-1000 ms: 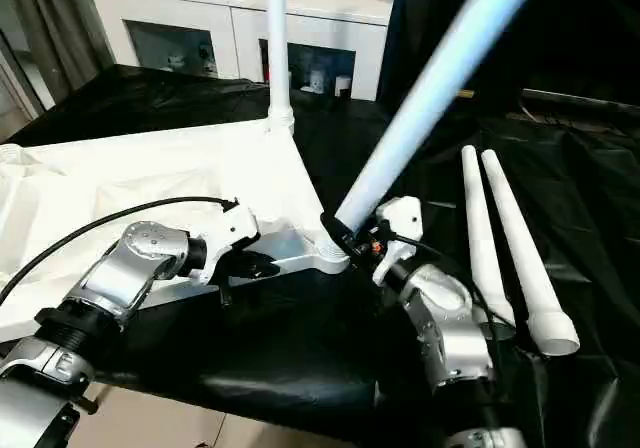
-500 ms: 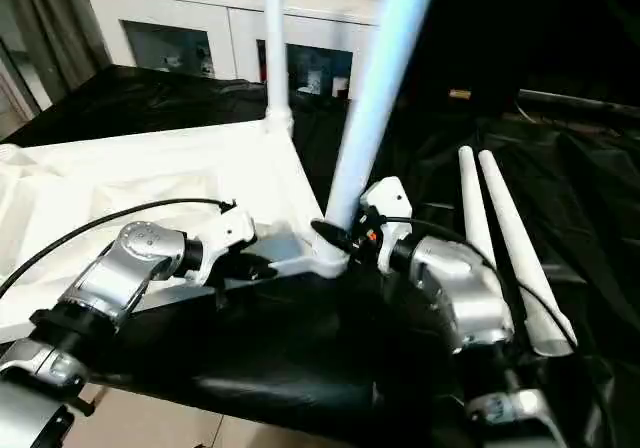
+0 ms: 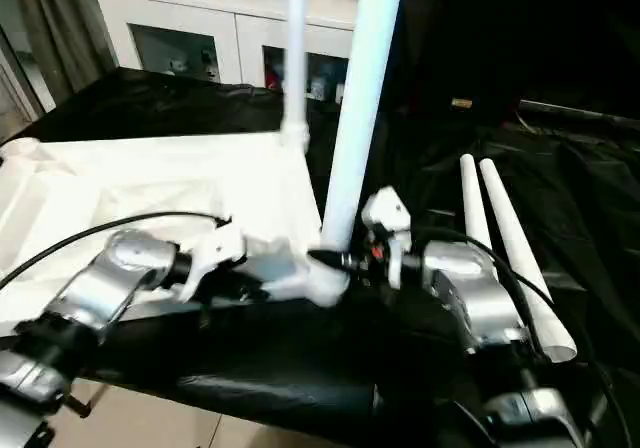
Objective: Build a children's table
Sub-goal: Insert table leg to table base
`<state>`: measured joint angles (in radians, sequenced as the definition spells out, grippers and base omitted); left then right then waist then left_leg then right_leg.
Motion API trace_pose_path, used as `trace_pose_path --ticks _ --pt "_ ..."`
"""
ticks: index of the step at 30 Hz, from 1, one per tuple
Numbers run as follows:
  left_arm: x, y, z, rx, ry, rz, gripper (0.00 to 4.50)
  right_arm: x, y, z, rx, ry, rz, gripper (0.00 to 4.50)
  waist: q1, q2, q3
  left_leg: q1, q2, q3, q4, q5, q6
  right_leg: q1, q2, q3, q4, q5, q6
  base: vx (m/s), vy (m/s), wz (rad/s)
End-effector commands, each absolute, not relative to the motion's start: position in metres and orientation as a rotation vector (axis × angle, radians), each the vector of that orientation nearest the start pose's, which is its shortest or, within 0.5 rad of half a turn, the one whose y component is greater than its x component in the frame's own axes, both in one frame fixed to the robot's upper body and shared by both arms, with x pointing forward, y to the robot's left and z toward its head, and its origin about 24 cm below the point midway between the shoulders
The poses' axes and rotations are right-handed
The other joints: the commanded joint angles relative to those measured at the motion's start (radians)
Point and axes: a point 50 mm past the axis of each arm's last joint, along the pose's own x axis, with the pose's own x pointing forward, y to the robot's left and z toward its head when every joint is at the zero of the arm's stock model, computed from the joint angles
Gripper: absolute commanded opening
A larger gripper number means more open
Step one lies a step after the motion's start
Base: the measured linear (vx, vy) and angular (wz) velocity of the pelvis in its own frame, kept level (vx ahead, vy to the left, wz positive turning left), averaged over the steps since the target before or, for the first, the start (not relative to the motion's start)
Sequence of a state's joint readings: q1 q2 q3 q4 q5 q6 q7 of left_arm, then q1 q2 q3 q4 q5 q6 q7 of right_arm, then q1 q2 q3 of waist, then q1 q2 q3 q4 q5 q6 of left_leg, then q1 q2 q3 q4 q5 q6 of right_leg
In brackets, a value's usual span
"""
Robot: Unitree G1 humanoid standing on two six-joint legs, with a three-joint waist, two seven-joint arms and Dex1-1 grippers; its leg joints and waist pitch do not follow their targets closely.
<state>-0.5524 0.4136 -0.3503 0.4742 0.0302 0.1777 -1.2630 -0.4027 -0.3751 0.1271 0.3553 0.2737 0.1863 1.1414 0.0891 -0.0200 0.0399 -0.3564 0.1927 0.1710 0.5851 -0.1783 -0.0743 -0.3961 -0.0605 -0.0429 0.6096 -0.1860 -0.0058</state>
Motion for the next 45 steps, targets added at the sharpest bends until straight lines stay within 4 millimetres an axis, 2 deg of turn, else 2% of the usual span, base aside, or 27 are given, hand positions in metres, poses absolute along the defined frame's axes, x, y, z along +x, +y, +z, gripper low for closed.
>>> trace_pose_path --ticks 1,5,8,10,12,14,15,17,18,20,21,23,24,25,26,27,28,29,30,31,32,33,36,38,41,44,45 --pt "0.3 0.117 0.06 0.437 0.451 -1.501 0.0 0.274 -0.143 0.024 0.025 0.431 1.29 1.88 -0.005 0.005 -0.045 0.011 0.038 -0.01 -0.079 -0.322 0.012 0.034 -0.074 0.042 -0.09 -0.339 -0.187 0.0 0.0 0.0" --pt "0.302 0.117 0.061 0.438 0.442 -1.491 0.0 0.273 -0.144 0.021 0.028 0.433 1.284 1.88 -0.006 0.005 -0.042 0.013 0.037 -0.012 -0.081 -0.351 0.004 0.031 -0.075 0.042 -0.096 -0.396 -0.176 0.0 0.0 0.0" --pt "0.304 0.118 0.061 0.444 0.442 -1.462 0.0 0.274 -0.146 0.02 0.022 0.434 1.259 1.88 -0.006 0.004 -0.043 0.014 0.037 -0.012 -0.081 -0.351 0.004 0.031 -0.074 0.042 -0.095 -0.394 -0.173 0.0 0.0 0.0" --pt "0.309 0.119 0.062 0.434 0.436 -1.414 0.0 0.281 -0.148 0.016 -0.019 0.423 1.17 1.88 -0.008 0.005 -0.042 0.013 0.036 -0.012 -0.082 -0.355 0.001 0.029 -0.075 0.042 -0.096 -0.4 -0.174 0.0 0.0 0.0" --pt "0.314 0.119 0.062 0.423 0.435 -1.36 0.0 0.287 -0.149 0.013 -0.058 0.419 1.092 1.88 -0.012 0.003 -0.038 0.017 0.035 -0.013 -0.082 -0.389 -0.006 0.024 -0.076 0.039 -0.103 -0.466 -0.161 0.0 0.0 0.0" --pt "0.323 0.12 0.064 0.401 0.428 -1.266 0.0 0.298 -0.151 0.009 -0.099 0.413 0.959 1.88 -0.022 0.001 -0.033 0.025 0.028 -0.02 -0.079 -0.436 -0.022 0.016 -0.079 0.031 -0.118 -0.611 -0.116 -0.025 0.002 -0.02" --pt "0.328 0.12 0.065 0.391 0.424 -1.215 0.0 0.305 -0.151 0.008 -0.096 0.411 0.875 1.88 -0.025 0.001 -0.033 0.024 0.027 -0.021 -0.078 -0.44 -0.024 0.015 -0.08 0.031 -0.12 -0.635 -0.103 -0.05 0.004 -0.04" --pt "0.334 0.12 0.068 0.362 0.42 -1.155 0.0 0.316 -0.148 0.007 -0.068 0.411 0.751 1.88 -0.043 0.001 -0.033 0.023 0.025 -0.03 -0.079 -0.466 -0.029 0.014 -0.08 0.019 -0.129 -0.685 -0.079 -0.028 0.004 -0.03" --pt "0.335 0.12 0.069 0.356 0.419 -1.147 0.0 0.318 -0.147 0.007 -0.062 0.412 0.733 1.88 -0.046 0.002 -0.033 0.02 0.026 -0.032 -0.081 -0.469 -0.028 0.018 -0.081 0.017 -0.129 -0.682 -0.077 0.0 0.0 0.0" --pt "0.34 0.118 0.073 0.318 0.421 -1.084 0.0 0.329 -0.141 0.006 -0.034 0.426 0.619 1.88 -0.063 0.01 -0.035 0.015 0.027 -0.037 -0.086 -0.49 -0.028 0.024 -0.081 0.007 -0.132 -0.65 -0.084 0.0 0.0 0.0" --pt "0.342 0.118 0.073 0.31 0.424 -1.065 0.0 0.331 -0.139 0.005 -0.035 0.43 0.595 1.87 -0.065 0.012 -0.035 0.013 0.028 -0.04 -0.087 -0.494 -0.029 0.025 -0.082 0.004 -0.13 -0.636 -0.09 0.0 0.0 0.0" --pt "0.348 0.116 0.073 0.283 0.442 -0.978 0.0 0.338 -0.131 0.004 -0.048 0.44 0.521 1.87 -0.076 0.022 -0.036 0.009 0.031 -0.046 -0.094 -0.533 -0.032 0.035 -0.084 -0.013 -0.129 -0.575 -0.105 0.0 0.0 0.0" --pt "0.353 0.115 0.072 0.259 0.468 -0.875 0.0 0.344 -0.124 0.005 -0.03 0.444 0.458 1.87 -0.078 0.022 -0.035 0.007 0.031 -0.047 -0.095 -0.539 -0.033 0.035 -0.084 -0.015 -0.128 -0.557 -0.109 0.0 0.0 0.0" --pt "0.359 0.112 0.071 0.239 0.495 -0.761 0.0 0.35 -0.115 0.007 -0.001 0.449 0.366 1.87 -0.085 0.021 -0.033 0.014 0.032 -0.046 -0.093 -0.562 -0.037 0.027 -0.087 -0.02 -0.128 -0.547 -0.125 0.0 0.0 0.0" --pt "0.361 0.109 0.071 0.23 0.497 -0.733 0.0 0.352 -0.111 0.007 0.0 0.454 0.33 1.87 -0.088 0.023 -0.034 0.03 0.028 -0.043 -0.083 -0.588 -0.037 0.017 -0.087 -0.028 -0.14 -0.561 -0.124 0.0 0.0 0.0" --pt "0.361 0.109 0.071 0.23 0.497 -0.733 0.0 0.352 -0.111 0.007 0.0 0.454 0.33 1.87 -0.088 0.022 -0.035 0.031 0.027 -0.042 -0.081 -0.583 -0.032 0.018 -0.09 -0.029 -0.141 -0.557 -0.125 0.0 0.0 0.0" --pt "0.361 0.103 0.072 0.219 0.492 -0.718 0.0 0.353 -0.106 0.007 0.012 0.461 0.314 1.87 -0.088 0.021 -0.035 0.018 0.027 -0.041 -0.085 -0.554 -0.019 0.029 -0.092 -0.029 -0.141 -0.534 -0.125 0.0 0.0 0.0" --pt "0.359 0.095 0.072 0.206 0.489 -0.721 0.0 0.354 -0.099 0.008 0.001 0.467 0.298 1.87 -0.087 0.008 -0.036 0.007 0.029 -0.039 -0.087 -0.515 -0.009 0.034 -0.096 -0.027 -0.132 -0.511 -0.13 0.0 0.0 0.0" --pt "0.358 0.092 0.072 0.203 0.488 -0.722 0.0 0.354 -0.096 0.008 -0.004 0.468 0.296 1.87 -0.084 0.001 -0.036 0.009 0.028 -0.036 -0.087 -0.502 -0.005 0.031 -0.097 -0.025 -0.135 -0.514 -0.129 0.0 0.0 0.0" --pt "0.357 0.088 0.072 0.206 0.486 -0.721 0.0 0.354 -0.092 0.008 -0.011 0.468 0.306 1.87 -0.08 0.008 -0.038 0.015 0.028 -0.032 -0.084 -0.488 0.001 0.023 -0.099 -0.019 -0.132 -0.506 -0.14 0.0 0.0 0.0" --pt "0.356 0.085 0.072 0.208 0.486 -0.719 0.0 0.354 -0.085 0.009 -0.017 0.465 0.315 1.87 -0.077 -0.003 -0.04 0.008 0.028 -0.029 -0.084 -0.452 0.007 0.028 -0.1 -0.016 -0.126 -0.484 -0.146 0.0 0.0 0.0" --pt "0.356 0.084 0.071 0.213 0.488 -0.703 0.0 0.354 -0.079 0.009 -0.013 0.465 0.329 1.87 -0.074 0.0 -0.04 0.004 0.029 -0.028 -0.086 -0.432 0.009 0.03 -0.1 -0.014 -0.124 -0.465 -0.149 0.0 0.0 0.0" --pt "0.356 0.087 0.07 0.216 0.494 -0.681 0.0 0.353 -0.074 0.008 -0.01 0.47 0.335 1.87 -0.07 -0.007 -0.042 0.004 0.031 -0.02 -0.086 -0.395 0.016 0.028 -0.096 -0.007 -0.115 -0.401 -0.161 0.0 0.0 0.0" --pt "0.357 0.093 0.069 0.226 0.496 -0.669 0.0 0.351 -0.071 0.006 -0.003 0.476 0.35 1.87 -0.069 -0.01 -0.043 -0.004 0.03 -0.019 -0.088 -0.367 0.021 0.035 -0.094 -0.008 -0.11 -0.384 -0.161 0.0 0.0 0.0" --pt "0.357 0.095 0.069 0.228 0.497 -0.667 0.0 0.351 -0.07 0.006 0.008 0.475 0.355 1.87 -0.064 -0.008 -0.045 0.002 0.031 -0.014 -0.088 -0.35 0.023 0.032 -0.094 -0.006 -0.111 -0.382 -0.159 0.0 0.0 0.0" --pt "0.356 0.096 0.069 0.239 0.492 -0.682 0.0 0.351 -0.068 0.007 0.02 0.47 0.383 1.87 -0.059 -0.011 -0.046 0.002 0.031 -0.012 -0.089 -0.339 0.024 0.034 -0.093 -0.006 -0.112 -0.39 -0.152 0.0 0.0 0.0" --pt "0.356 0.096 0.069 0.24 0.492 -0.684 0.0 0.352 -0.068 0.008 0.019 0.467 0.39 1.87 -0.057 -0.004 -0.046 0.002 0.031 -0.012 -0.09 -0.332 0.022 0.035 -0.093 -0.005 -0.111 -0.384 -0.154 0.0 0.0 0.0"
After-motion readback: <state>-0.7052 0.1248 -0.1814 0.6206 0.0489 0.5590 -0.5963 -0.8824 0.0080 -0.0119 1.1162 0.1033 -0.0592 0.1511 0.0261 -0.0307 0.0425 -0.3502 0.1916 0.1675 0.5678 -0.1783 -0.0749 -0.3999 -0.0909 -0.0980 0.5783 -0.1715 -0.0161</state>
